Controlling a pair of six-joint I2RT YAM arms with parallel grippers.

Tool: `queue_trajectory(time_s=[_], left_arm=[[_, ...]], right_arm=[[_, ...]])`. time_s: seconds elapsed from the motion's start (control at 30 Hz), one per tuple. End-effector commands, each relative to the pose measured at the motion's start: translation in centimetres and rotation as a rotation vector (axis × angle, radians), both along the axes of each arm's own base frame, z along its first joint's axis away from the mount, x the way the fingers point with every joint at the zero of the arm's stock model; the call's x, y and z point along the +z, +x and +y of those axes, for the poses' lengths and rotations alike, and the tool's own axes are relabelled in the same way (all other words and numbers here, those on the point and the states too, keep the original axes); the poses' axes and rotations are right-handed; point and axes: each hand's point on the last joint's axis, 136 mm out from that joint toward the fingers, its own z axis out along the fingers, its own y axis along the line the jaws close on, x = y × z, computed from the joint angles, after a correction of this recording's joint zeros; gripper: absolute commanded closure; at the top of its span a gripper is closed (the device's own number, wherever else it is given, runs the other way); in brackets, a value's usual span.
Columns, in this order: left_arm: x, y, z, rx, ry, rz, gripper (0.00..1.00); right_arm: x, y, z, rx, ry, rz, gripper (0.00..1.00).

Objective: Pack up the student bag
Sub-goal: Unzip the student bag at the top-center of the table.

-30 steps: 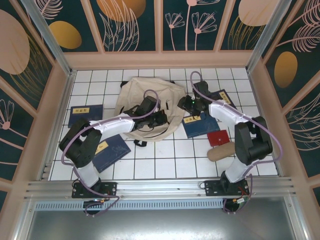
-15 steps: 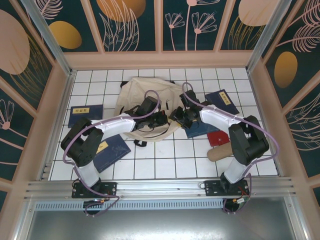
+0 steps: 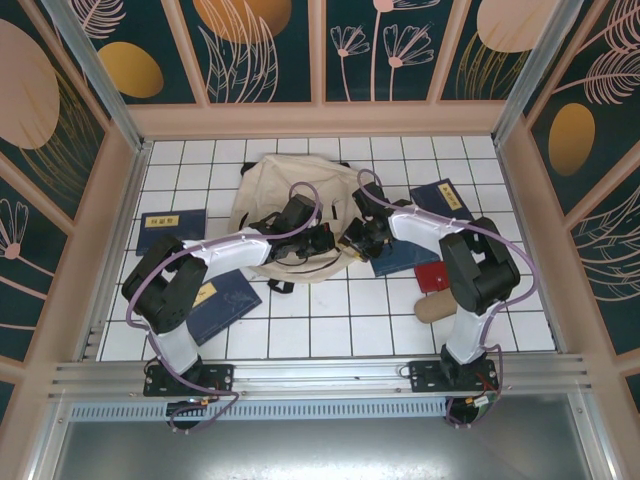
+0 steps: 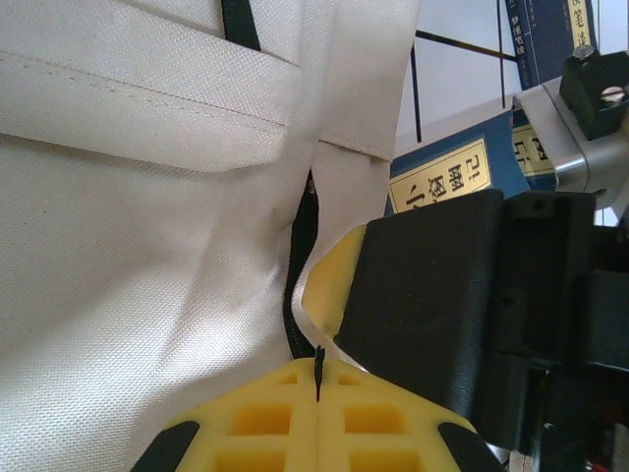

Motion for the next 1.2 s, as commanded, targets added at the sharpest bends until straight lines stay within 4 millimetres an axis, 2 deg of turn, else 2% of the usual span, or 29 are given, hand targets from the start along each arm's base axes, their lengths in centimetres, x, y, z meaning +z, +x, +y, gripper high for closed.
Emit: queue_trajectory(time_s=[0.0, 0.07, 0.1, 0.23, 0.27, 0.33, 0.4, 0.6, 0.67, 0.87, 1.0, 1.17], left_arm=[[0.5, 0.1, 0.4, 0.007, -0.002, -0.021, 1.0], [0.3, 0.2, 0.4, 0.009, 0.006, -0.019, 1.0], [0.3, 0.2, 0.5, 0.013, 0.007, -0.018, 1.0], [0.3, 0.3, 0.7, 0.02, 0.014, -0.022, 1.0], [0.3, 0.3, 0.7, 0.022, 0.016, -0.023, 1.0], [0.4, 0.4, 0.8, 0.024, 0.018, -0.027, 1.0], [0.3, 0.3, 0.7, 0.021, 0.017, -0.023, 1.0], [0.1, 0.4, 0.6, 0.016, 0.017, -0.022, 1.0], [0.1, 0.4, 0.5, 0.015, 0.014, -0.023, 1.0], [0.3, 0.5, 0.4, 0.012, 0.01, -0.027, 1.0], [0.4, 0.5, 0.4, 0.012, 0.012, -0.028, 1.0], [0.7, 0.4, 0.5, 0.014, 0.015, -0.03, 1.0]], right_arm=[[0.4, 0.0, -0.7, -0.032, -0.05, 0.015, 0.59], [0.8, 0.2, -0.9, -0.04, -0.065, 0.004, 0.62], [0.9, 0.2, -1.1, -0.044, -0.07, 0.001, 0.66], [0.8, 0.1, -1.6, -0.049, -0.081, -0.005, 0.92], [0.7, 0.0, -1.8, -0.051, -0.081, -0.004, 0.95], [0.8, 0.1, -2.0, -0.054, -0.08, -0.012, 0.96], [1.4, 0.2, -1.9, -0.053, -0.068, -0.029, 0.92], [3.8, -0.7, -2.1, -0.071, -0.01, -0.068, 0.6], [3.7, -1.4, -2.1, -0.085, 0.013, -0.061, 0.54], [2.2, -2.9, -1.0, -0.089, 0.076, 0.008, 0.53], [1.3, -2.6, -0.7, -0.092, 0.078, 0.024, 0.53], [0.4, -1.4, -1.0, -0.11, 0.046, 0.006, 0.6]])
